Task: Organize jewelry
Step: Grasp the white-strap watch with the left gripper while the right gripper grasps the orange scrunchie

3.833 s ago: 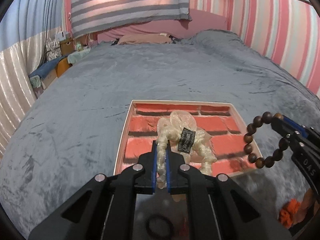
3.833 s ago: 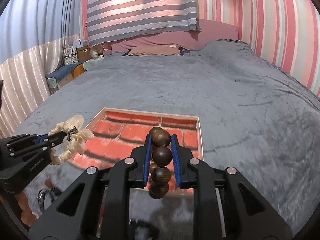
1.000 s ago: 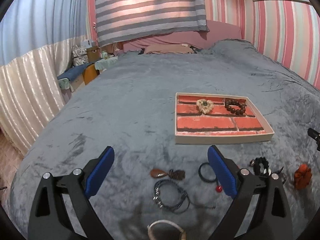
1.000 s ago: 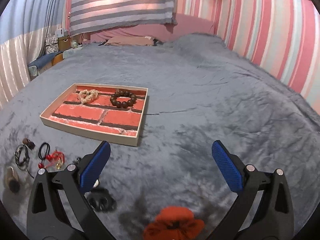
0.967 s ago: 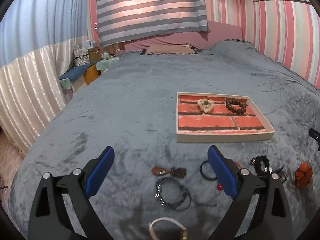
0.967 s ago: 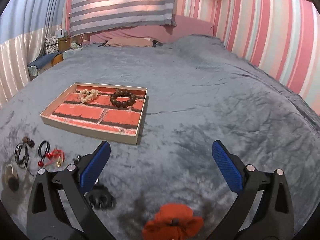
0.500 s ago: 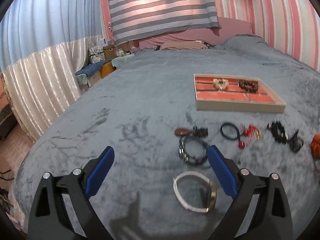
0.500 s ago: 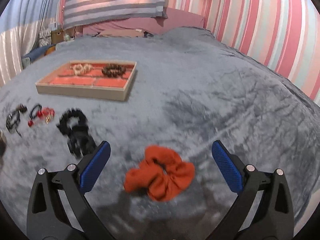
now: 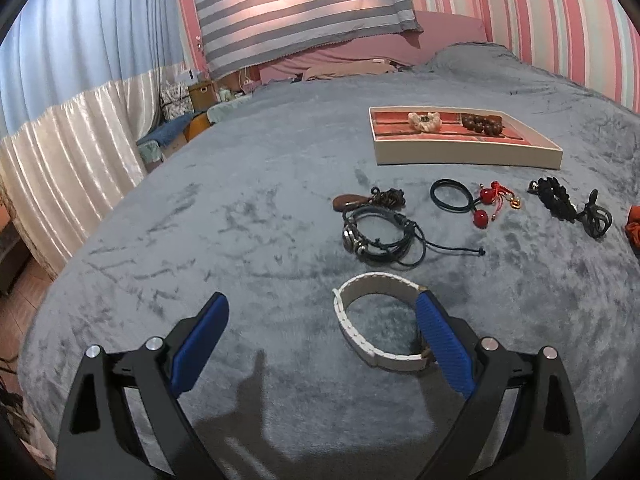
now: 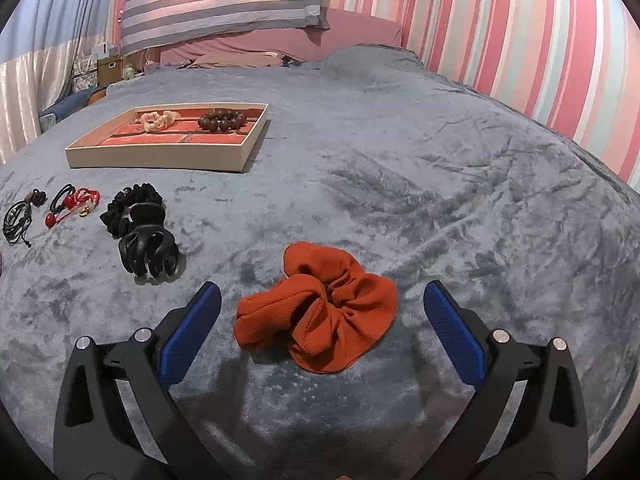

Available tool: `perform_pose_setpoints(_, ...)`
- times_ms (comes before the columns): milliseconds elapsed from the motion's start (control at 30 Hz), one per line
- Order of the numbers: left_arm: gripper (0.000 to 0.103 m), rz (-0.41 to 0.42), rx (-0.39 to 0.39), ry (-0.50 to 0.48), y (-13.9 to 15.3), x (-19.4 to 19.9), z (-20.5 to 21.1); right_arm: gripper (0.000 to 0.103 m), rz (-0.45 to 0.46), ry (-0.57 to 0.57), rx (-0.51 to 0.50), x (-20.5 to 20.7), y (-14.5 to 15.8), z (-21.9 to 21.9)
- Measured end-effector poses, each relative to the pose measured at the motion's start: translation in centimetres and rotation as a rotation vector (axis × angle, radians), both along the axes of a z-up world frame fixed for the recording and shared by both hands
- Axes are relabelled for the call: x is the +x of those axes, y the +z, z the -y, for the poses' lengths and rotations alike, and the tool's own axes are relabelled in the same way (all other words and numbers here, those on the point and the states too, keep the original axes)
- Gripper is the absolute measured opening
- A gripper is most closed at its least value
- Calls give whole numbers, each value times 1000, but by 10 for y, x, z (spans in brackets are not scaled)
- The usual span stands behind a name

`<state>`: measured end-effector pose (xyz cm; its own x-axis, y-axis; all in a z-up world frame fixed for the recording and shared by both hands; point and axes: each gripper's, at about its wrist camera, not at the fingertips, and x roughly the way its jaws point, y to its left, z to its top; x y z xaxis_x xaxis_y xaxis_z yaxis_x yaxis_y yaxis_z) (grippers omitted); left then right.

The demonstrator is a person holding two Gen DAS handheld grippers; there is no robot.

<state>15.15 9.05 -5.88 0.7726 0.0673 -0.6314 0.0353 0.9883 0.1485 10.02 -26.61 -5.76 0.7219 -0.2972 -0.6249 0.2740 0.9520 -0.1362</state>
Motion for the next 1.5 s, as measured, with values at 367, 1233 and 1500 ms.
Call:
perform_pose_setpoints(367, 91, -95, -152, 22, -17, 19, -23, 99, -2, -31, 54, 2, -6, 11)
perform_pose_setpoints(1233, 55, -180, -149, -23, -30, 38, -15, 86, -54, -38, 130, 21, -20, 14)
perform_pose_setpoints(1500, 43, -186, -138, -27, -30, 39, -14, 59, -118, -43, 165, 30, -31, 18)
